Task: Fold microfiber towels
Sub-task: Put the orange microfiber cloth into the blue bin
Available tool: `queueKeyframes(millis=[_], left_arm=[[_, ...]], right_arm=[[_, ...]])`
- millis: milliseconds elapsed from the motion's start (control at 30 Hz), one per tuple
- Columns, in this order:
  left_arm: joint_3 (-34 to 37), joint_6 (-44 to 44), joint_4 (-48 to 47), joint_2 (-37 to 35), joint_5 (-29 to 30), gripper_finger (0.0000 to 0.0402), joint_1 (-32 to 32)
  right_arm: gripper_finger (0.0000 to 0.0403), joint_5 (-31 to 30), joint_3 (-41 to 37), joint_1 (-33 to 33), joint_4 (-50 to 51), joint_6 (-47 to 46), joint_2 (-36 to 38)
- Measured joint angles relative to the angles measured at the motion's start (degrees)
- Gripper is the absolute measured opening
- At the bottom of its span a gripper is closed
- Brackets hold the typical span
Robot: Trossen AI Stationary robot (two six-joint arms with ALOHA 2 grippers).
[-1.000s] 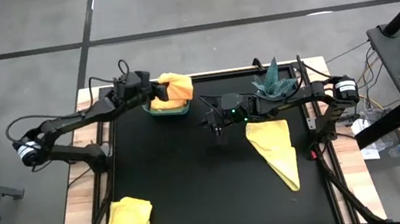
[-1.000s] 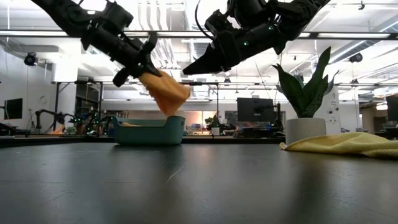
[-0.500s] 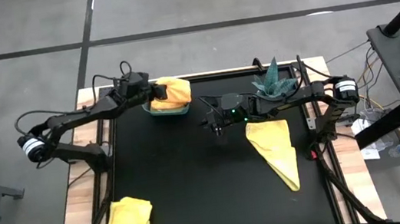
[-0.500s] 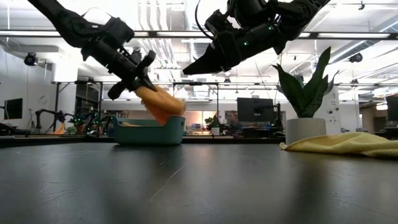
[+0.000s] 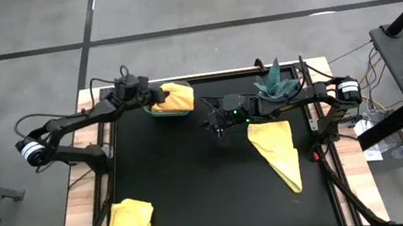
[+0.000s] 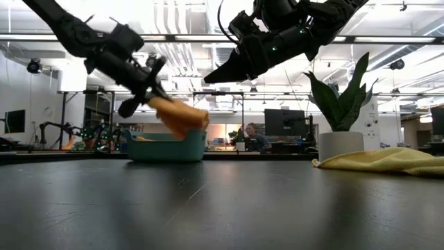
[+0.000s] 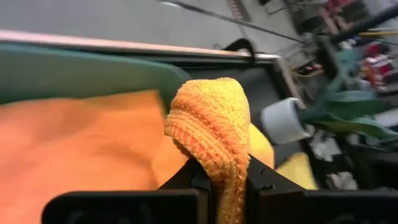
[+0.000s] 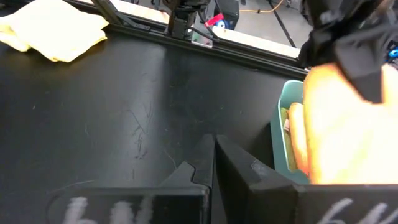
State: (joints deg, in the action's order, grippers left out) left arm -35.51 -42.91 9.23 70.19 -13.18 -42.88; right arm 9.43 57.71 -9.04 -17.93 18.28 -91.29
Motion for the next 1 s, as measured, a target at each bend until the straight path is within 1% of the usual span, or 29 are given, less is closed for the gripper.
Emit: queueKeyframes(millis=[167, 367, 467, 633, 867, 1000], left_arm=[[2.27, -0.24, 3.75, 2.95, 0.17, 0.0008, -1.14], [1.94, 0.25, 6.38, 4.81, 0.18, 0.0012, -2.47], [1.92, 2.43, 6.35, 4.79, 0.16, 0.0028, -3.21], [2.18, 3.67, 4.68, 4.75, 0.6, 0.006, -4.88], [2.1, 6.2, 3.57, 4.01, 2.8, 0.0091, -5.77], [2.14, 6.34, 3.31, 3.38, 3.05, 0.0124, -5.81]], right_arm=[[0.0009, 0.0, 0.0, 0.0, -0.14, -0.09, 0.0], [0.0009, 0.0, 0.0, 0.0, -0.35, -0.24, 0.0], [0.0009, 0.0, 0.0, 0.0, -0.34, -0.24, 0.0], [0.0009, 0.0, 0.0, 0.0, -0.33, -0.22, 0.0], [0.0009, 0.0, 0.0, 0.0, -0.31, -0.23, 0.0], [0.0009, 0.0, 0.0, 0.0, -0.3, -0.2, 0.0]])
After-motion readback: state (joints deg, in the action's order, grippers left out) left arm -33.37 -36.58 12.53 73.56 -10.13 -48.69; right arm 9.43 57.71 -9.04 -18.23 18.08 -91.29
